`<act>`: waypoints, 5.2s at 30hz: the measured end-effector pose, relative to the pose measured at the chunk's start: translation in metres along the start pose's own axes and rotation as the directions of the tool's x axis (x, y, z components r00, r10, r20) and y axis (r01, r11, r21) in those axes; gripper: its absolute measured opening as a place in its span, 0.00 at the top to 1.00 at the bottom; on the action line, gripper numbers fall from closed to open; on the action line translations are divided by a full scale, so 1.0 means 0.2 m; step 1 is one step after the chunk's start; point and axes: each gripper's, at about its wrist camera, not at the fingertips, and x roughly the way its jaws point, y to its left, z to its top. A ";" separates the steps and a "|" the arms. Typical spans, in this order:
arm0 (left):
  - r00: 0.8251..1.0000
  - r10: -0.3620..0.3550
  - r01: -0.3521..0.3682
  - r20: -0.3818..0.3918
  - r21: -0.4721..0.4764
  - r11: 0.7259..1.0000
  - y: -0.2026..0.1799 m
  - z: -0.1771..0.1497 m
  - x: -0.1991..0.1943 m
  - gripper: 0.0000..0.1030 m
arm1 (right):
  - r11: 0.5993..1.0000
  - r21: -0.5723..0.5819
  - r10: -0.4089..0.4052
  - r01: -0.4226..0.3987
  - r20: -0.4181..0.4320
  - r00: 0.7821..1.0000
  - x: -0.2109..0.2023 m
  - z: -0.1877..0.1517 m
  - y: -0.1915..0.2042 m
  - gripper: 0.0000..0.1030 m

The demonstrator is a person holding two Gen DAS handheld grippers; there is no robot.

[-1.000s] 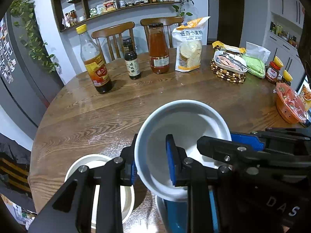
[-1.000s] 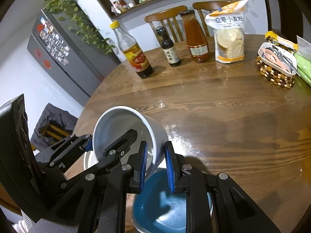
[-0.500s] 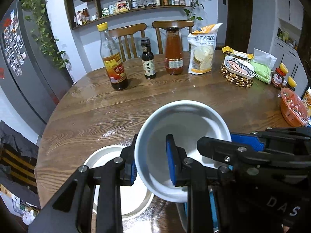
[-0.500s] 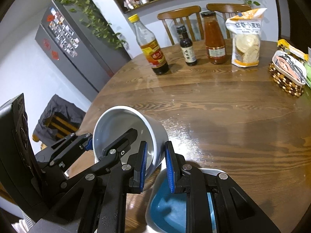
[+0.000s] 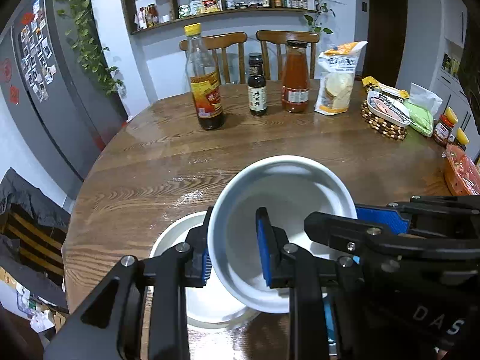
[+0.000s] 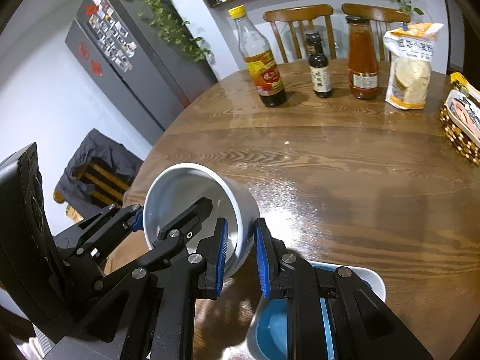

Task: Organize plates and bowls
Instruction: 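Carry the ramekin with both grippers over the nested white bowls, then lower the ramekin into the medium white bowl with both grippers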

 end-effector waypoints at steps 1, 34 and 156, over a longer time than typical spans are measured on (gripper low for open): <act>1.000 0.002 -0.002 -0.002 -0.004 1.000 0.01 0.00 0.00 0.78 | 1.000 -0.002 0.001 -0.001 -0.003 1.000 0.01 0.00 0.00 0.78; 0.985 -0.016 -0.002 -0.173 -0.104 0.995 0.31 -0.16 0.22 0.76 | 1.000 0.003 0.026 -0.026 -0.179 0.983 0.38 -0.03 0.13 0.78; 0.964 -0.027 -0.003 -0.266 -0.111 0.994 0.33 -0.22 0.33 0.76 | 0.999 -0.016 -0.052 0.049 -0.236 0.970 0.48 -0.05 0.13 0.78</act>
